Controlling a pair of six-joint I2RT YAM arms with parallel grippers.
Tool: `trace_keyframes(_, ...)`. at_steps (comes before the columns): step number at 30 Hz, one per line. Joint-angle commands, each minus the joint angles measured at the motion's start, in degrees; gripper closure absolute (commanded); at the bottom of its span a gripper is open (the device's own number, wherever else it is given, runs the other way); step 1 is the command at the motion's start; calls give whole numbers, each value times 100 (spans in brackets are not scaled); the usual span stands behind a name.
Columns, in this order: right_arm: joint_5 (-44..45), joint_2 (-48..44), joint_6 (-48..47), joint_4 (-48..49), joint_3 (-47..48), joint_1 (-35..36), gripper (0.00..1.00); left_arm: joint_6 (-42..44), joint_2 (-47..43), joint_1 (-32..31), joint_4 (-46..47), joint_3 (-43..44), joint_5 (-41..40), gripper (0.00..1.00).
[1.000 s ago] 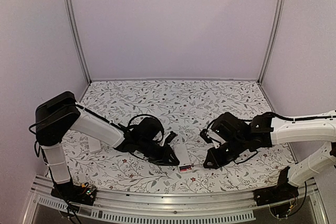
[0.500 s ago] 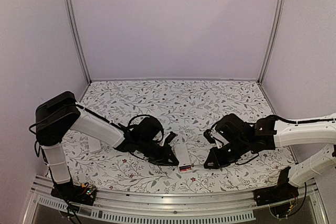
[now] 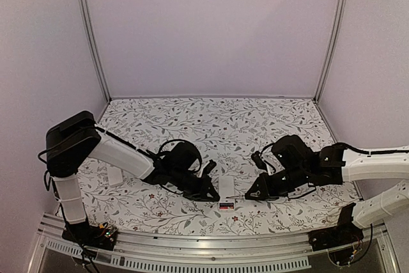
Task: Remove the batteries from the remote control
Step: Remove the battery from the remote control without the battery cover.
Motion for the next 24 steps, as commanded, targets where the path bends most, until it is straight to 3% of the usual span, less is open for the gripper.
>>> trace_keyframes(1,-174,-237,148,365,-67,-67,100,46,151,-114,-57,101,37,93)
trace_keyframes(13,315,-30,-68,-1167,345,-69,100,59,167,-120,-106,145,23,94)
trace_keyframes(24,198,208,-241,-1220,503,-69,100,81,156,-127,-136,156,13,94)
